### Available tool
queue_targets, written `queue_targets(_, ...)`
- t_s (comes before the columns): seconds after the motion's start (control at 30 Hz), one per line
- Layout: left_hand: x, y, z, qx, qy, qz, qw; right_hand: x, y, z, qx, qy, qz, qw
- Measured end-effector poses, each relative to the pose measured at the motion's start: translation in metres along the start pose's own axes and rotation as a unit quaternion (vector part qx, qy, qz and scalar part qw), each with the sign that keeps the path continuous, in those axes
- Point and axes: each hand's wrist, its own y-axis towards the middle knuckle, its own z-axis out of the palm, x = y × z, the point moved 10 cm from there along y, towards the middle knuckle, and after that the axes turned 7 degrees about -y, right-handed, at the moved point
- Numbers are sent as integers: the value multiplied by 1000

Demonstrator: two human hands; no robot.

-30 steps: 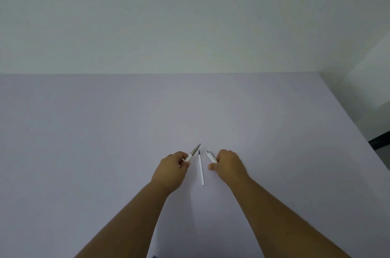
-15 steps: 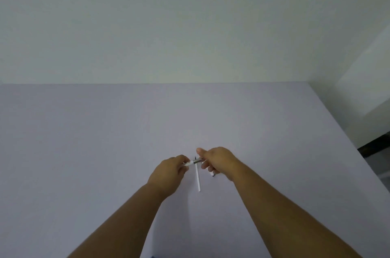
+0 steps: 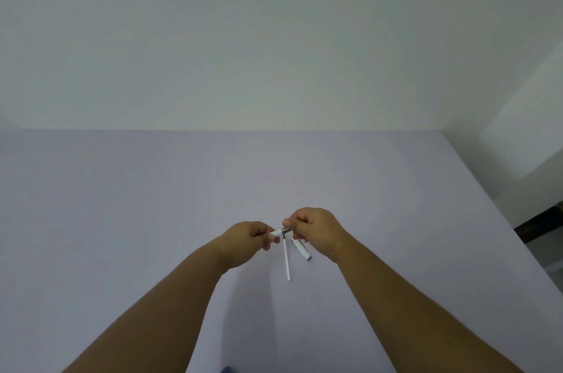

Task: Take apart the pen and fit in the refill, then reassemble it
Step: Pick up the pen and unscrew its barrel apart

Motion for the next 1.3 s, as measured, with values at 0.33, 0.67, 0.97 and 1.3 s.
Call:
queue_targets(0.33, -24, -3, -7, 1, 155, 76, 985, 4, -6, 7, 95, -36, 40, 994)
queue_targets(0.67, -17, -1, -22, 22, 89, 31, 995, 13, -6, 8, 58, 30, 25, 998)
queue_targets(0.97, -22, 3, -21, 11, 119, 48, 992, 4, 1, 5, 41, 65, 47, 996)
queue_targets(1.3, -19, 4, -19, 8, 130, 54, 990, 1, 1, 7, 56, 64, 64, 994)
